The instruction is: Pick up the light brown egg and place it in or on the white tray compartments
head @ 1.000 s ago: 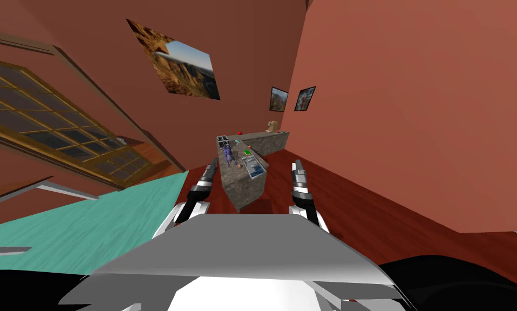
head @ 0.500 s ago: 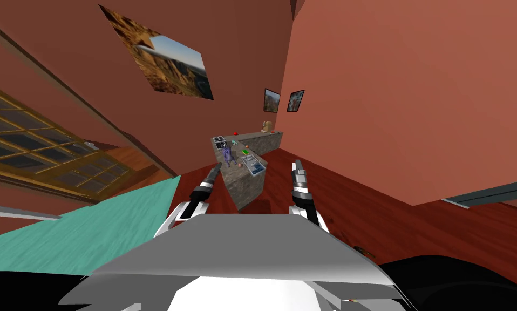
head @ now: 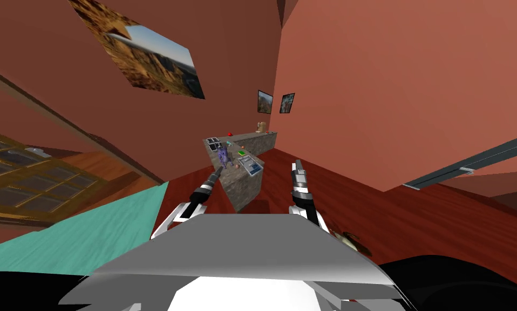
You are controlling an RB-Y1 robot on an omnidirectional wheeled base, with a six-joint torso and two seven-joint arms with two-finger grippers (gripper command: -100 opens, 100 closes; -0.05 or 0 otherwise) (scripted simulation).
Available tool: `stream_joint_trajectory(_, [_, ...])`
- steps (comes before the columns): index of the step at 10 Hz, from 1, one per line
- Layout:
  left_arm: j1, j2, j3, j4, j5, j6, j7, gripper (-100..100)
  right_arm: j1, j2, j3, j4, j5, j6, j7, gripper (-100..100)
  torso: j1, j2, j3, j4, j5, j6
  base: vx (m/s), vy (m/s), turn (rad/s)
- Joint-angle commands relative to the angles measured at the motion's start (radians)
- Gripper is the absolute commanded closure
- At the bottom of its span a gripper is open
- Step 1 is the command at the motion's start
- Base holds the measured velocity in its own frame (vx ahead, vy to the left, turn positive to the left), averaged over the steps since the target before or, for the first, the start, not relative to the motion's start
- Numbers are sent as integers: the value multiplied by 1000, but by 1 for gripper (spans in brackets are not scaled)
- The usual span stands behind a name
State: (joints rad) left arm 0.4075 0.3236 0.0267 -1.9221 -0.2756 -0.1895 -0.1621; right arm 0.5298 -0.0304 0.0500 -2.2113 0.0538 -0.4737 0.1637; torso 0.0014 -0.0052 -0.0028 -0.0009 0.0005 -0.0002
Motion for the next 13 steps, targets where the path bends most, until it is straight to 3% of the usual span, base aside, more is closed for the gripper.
stream_joint_trajectory(1, [-5, 27, -2, 39, -4, -3, -5, -100, 0, 0, 0, 0, 0, 0, 0, 0, 0, 0, 0, 0, 0, 0, 46, -11, -147])
stream_joint_trajectory(8, [-5, 164, -4, 195, -7, -21, -40, -100, 0, 0, 0, 0, 0, 0, 0, 0, -3, -5, -3, -1, -1, 0, 85, -24, -205])
stream_joint_trajectory(13, [8, 231, -9, 300, -2, -35, -67, -100, 0, 0, 0, 0, 0, 0, 0, 0, -3, -5, -3, -1, -1, 0, 108, -27, -159])
